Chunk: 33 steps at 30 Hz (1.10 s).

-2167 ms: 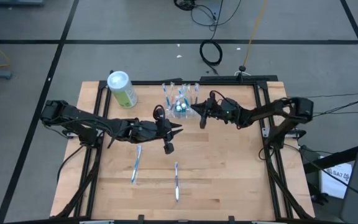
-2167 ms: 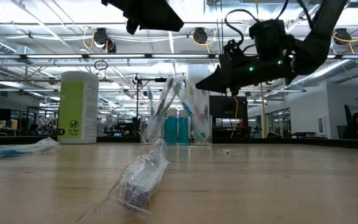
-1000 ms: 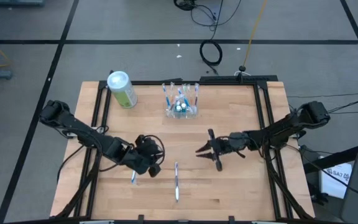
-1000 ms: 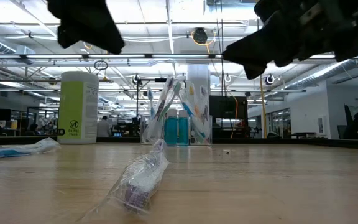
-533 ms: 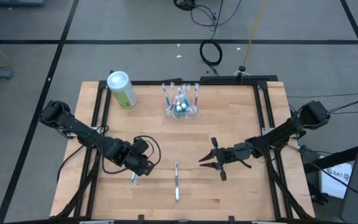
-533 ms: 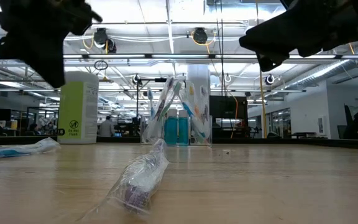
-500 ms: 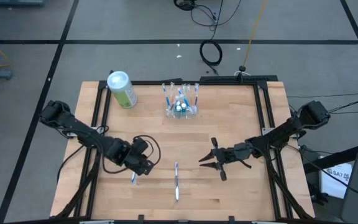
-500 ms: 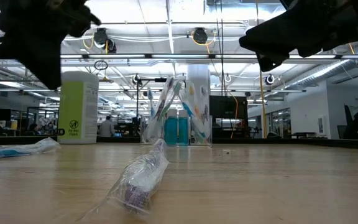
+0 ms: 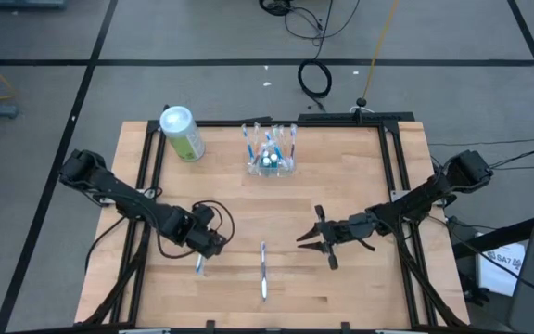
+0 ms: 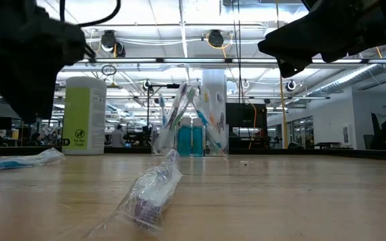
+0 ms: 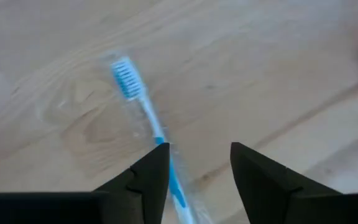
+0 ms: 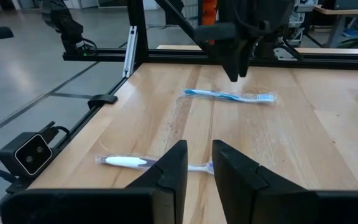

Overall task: Pick & Place toothbrushing station
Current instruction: Put the blue toothbrush into the transparent organizer

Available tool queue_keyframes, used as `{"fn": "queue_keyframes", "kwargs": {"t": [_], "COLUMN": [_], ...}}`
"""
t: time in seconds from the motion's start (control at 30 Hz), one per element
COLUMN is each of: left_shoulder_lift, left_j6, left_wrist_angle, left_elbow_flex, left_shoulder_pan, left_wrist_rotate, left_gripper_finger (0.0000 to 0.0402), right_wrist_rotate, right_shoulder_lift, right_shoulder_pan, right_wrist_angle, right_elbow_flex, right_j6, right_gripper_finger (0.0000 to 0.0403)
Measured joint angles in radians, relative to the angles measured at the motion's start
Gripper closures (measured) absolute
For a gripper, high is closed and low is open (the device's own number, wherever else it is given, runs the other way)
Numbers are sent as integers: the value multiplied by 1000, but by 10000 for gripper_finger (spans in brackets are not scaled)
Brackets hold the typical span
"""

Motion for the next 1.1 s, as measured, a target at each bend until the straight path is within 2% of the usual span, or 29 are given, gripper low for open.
{"fn": "queue_keyframes", "kwargs": {"t": [0.13,0.3,0.47,0.67,1.1], "left_shoulder_lift": [0,0,16,15,80], "left_j6": [-44,-53,0,11,69], "left_wrist_angle": [5,5,78,83,160], "left_elbow_flex": [-51,-77,-114,-139,-172], "left_shoulder_pan": [9,32,78,115,146], "left_wrist_rotate": [29,9,26,40,84], "left_gripper_finger": [220,220,220,220,220], "right_wrist_rotate": [0,0,1,0,1], "right_shoulder_lift": [0,0,0,0,0], "right_shoulder_pan": [0,-1,-1,-1,-1], "right_wrist_angle": [0,0,0,-1,-3], "right_elbow_flex": [0,0,0,0,0], "right_j6": [0,-1,-1,-2,-2], "right_gripper_finger": [332,332,332,332,332]}}
